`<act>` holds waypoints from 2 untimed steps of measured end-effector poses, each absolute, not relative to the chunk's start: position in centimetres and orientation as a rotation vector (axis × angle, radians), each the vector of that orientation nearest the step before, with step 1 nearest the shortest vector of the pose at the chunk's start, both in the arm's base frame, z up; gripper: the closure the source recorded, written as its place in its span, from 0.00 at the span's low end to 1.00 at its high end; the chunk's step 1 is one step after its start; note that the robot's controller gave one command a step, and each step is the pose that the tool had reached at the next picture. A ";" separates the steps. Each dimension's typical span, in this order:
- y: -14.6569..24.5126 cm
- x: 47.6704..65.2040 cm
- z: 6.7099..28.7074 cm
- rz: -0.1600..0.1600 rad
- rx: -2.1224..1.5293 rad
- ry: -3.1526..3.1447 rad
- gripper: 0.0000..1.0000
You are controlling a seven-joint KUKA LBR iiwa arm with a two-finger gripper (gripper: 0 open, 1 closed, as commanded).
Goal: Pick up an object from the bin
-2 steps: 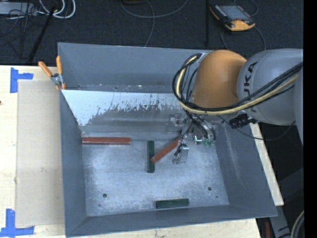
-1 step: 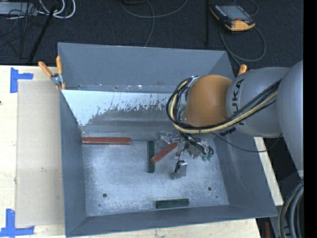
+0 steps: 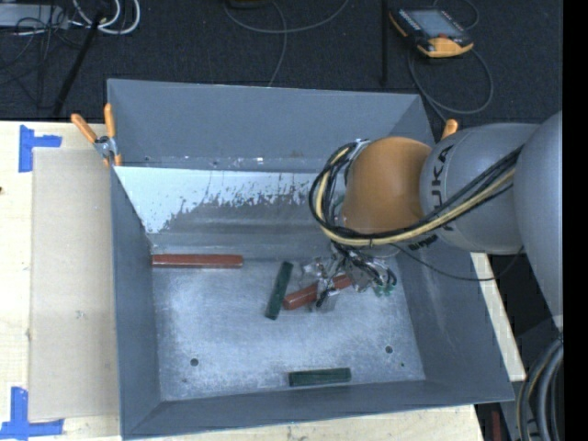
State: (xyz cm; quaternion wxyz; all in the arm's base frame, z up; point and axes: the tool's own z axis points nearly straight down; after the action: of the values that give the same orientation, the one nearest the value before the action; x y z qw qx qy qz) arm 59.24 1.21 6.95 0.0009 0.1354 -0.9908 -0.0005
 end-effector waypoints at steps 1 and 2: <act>1.9 59.4 13.9 0.000 0.428 -3.120 1.00; 1.8 59.3 13.4 -0.001 0.423 -3.114 0.00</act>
Offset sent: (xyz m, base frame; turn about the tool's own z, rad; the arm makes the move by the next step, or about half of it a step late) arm 0.0000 0.0064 0.0654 -0.0006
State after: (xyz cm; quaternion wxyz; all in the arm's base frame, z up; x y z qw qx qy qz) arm 59.27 1.84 13.44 -0.0005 0.1347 -0.9909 -0.0003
